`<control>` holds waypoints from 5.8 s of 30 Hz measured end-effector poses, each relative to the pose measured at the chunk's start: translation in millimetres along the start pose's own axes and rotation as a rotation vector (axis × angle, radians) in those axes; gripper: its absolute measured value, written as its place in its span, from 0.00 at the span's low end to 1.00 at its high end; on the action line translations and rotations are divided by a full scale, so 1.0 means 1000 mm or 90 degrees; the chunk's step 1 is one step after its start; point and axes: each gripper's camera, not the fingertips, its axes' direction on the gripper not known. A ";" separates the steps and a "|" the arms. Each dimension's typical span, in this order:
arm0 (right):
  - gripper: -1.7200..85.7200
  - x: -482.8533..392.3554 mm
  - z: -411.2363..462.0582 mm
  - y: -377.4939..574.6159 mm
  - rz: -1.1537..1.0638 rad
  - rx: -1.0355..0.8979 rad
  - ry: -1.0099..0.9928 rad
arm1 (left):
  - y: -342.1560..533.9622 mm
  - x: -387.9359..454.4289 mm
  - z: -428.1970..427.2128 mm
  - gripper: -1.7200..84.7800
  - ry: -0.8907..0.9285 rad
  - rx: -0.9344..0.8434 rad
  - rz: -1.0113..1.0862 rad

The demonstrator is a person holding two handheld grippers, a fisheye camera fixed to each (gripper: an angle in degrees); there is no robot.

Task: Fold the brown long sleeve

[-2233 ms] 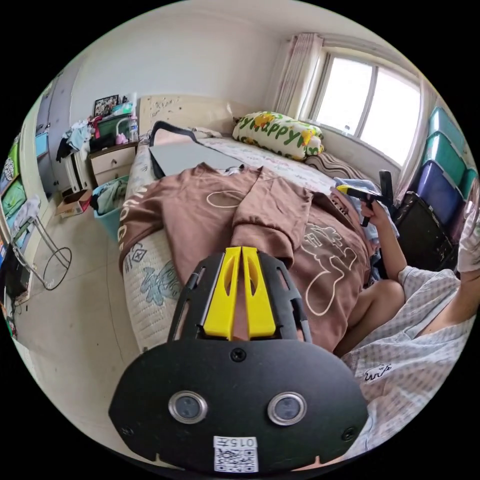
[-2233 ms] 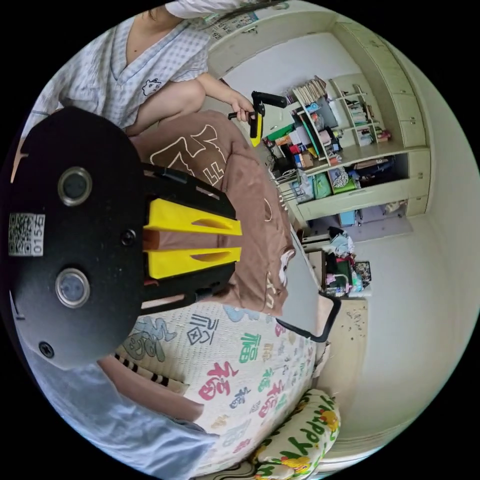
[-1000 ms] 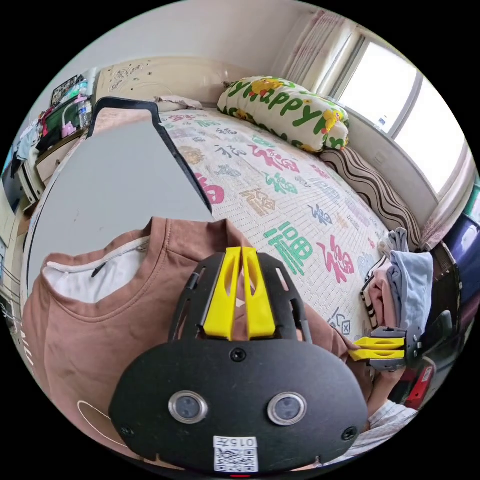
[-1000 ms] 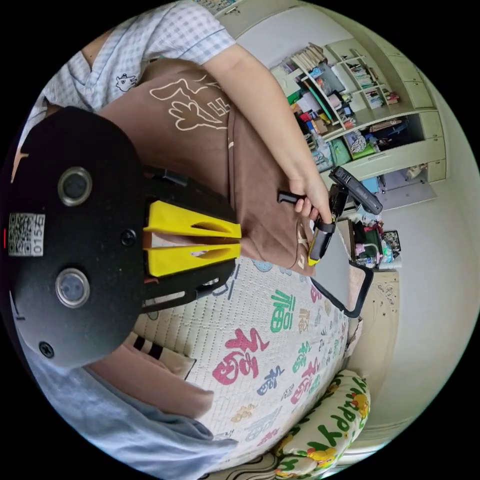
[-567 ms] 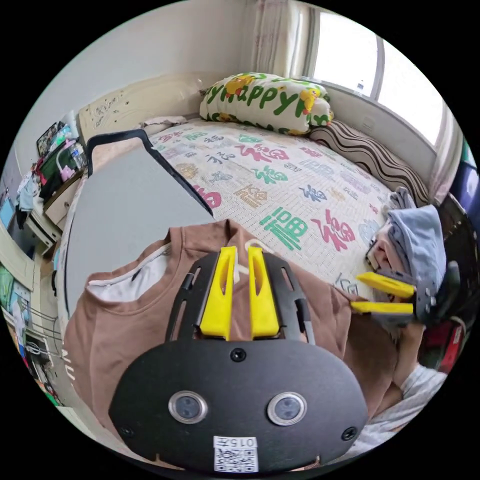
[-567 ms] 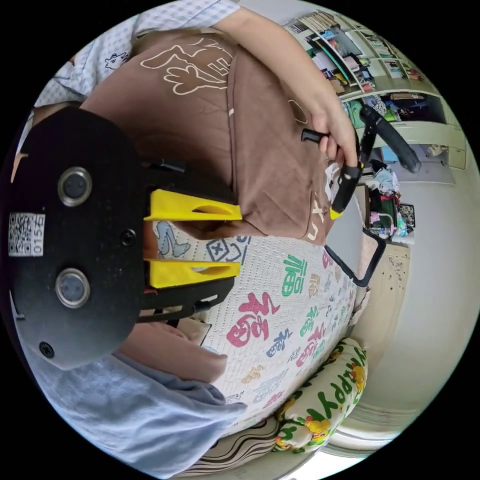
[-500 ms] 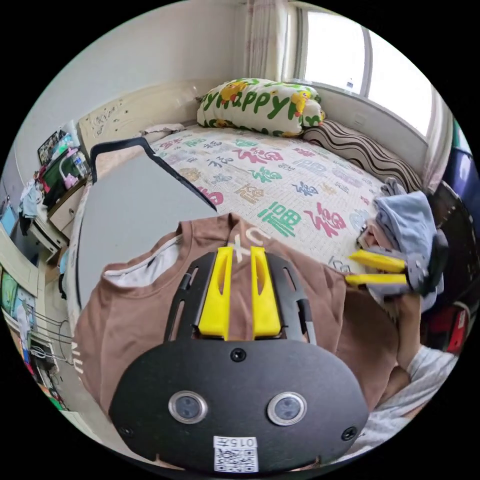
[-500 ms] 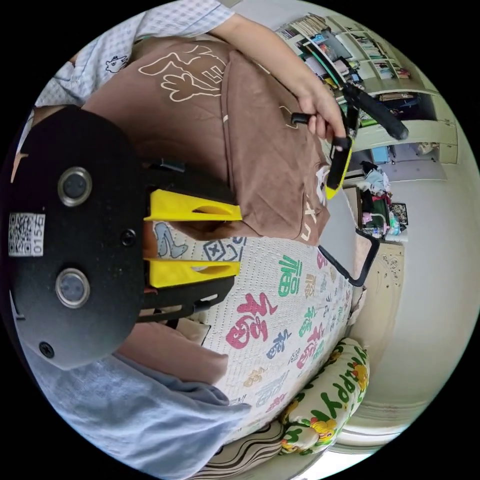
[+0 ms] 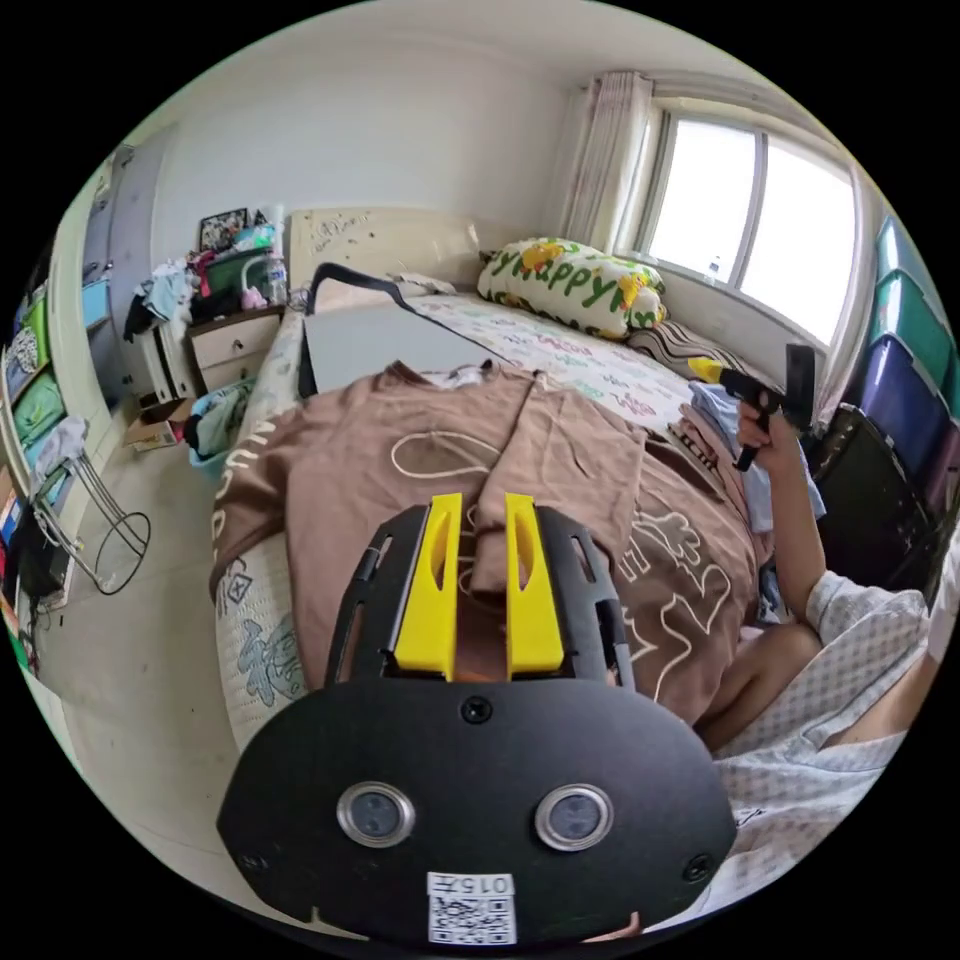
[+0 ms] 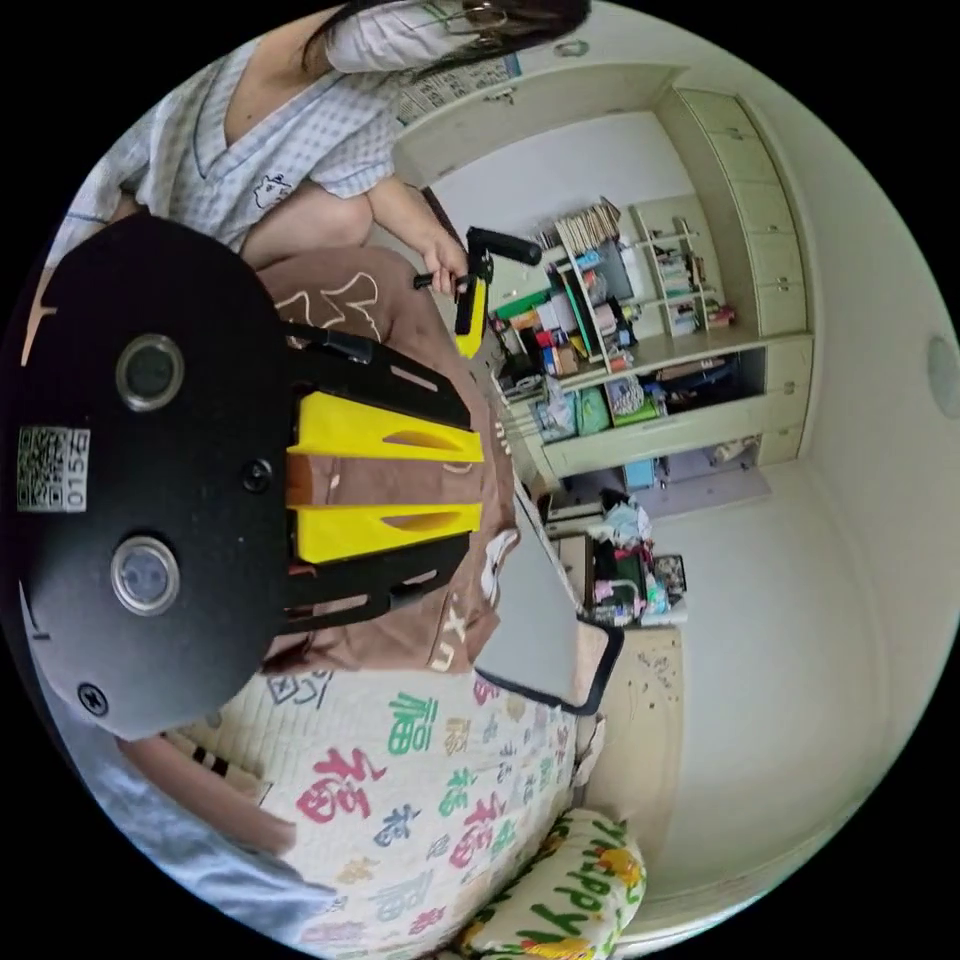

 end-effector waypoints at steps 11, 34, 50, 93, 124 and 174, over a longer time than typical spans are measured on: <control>0.14 -0.192 0.205 0.000 -0.111 -0.328 -0.049 | 0.015 0.016 0.025 0.09 0.010 -0.075 0.044; 0.09 -0.233 0.292 0.025 -0.142 -0.384 0.066 | -0.003 0.022 0.058 0.04 0.023 -0.128 0.014; 0.08 -0.207 0.309 0.021 -0.082 -0.439 -0.128 | 0.018 0.013 0.054 0.03 0.107 -0.169 0.067; 0.02 -0.261 0.484 -0.080 -0.216 -0.351 -0.028 | 0.264 -0.380 0.003 0.06 0.292 0.186 -0.533; 0.02 -0.316 0.684 -0.156 -0.241 -0.398 0.057 | 0.471 -0.514 0.173 0.17 0.806 0.369 -0.784; 0.09 -0.012 0.132 0.051 0.154 -0.145 -0.004 | -0.013 0.064 0.188 0.03 0.412 -0.242 0.278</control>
